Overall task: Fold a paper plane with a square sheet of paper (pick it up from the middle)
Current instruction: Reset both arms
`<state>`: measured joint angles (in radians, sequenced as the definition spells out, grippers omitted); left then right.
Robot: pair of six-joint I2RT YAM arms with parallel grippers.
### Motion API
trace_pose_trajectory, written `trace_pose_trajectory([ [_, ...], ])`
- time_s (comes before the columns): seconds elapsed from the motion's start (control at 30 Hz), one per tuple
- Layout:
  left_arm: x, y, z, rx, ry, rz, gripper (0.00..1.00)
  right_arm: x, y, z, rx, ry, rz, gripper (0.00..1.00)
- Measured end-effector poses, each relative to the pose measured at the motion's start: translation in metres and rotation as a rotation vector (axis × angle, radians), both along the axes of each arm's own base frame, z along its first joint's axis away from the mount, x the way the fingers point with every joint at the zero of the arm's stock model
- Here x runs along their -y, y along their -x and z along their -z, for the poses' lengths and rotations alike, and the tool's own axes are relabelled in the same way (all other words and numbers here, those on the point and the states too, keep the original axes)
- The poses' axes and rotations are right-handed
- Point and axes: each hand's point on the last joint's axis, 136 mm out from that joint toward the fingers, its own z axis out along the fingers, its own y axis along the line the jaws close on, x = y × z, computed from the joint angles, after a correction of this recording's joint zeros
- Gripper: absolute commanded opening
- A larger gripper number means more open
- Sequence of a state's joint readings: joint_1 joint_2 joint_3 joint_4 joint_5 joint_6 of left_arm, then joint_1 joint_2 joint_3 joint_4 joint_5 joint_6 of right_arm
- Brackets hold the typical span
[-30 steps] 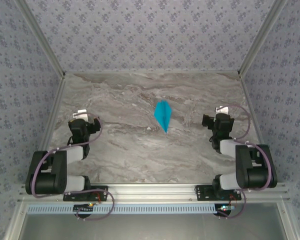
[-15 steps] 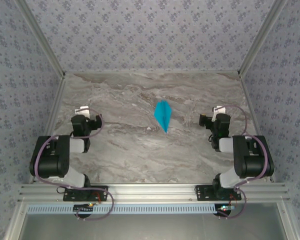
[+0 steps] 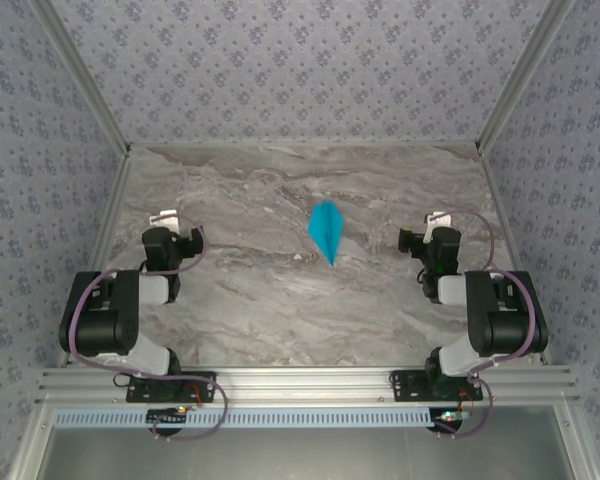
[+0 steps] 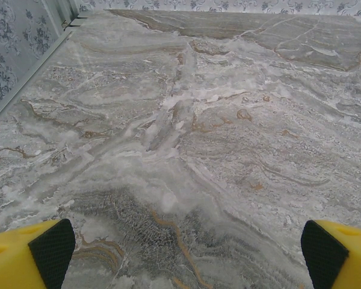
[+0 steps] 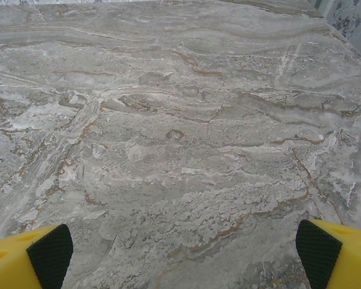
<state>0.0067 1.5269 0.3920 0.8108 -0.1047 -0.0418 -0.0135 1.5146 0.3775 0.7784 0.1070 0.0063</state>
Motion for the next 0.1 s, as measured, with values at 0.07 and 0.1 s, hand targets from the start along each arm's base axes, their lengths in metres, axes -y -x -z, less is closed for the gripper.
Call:
trace_pose_trajectory([
  [0.07,0.0000,0.0000,0.0001,0.000,0.000,0.000,0.99,0.0000,0.0000,-0.0001,0.000,0.000,0.000,1.00],
  [0.1,0.0000,0.0000,0.0001,0.000,0.000,0.000,0.99,0.0000,0.0000,-0.0001,0.000,0.000,0.000,1.00],
])
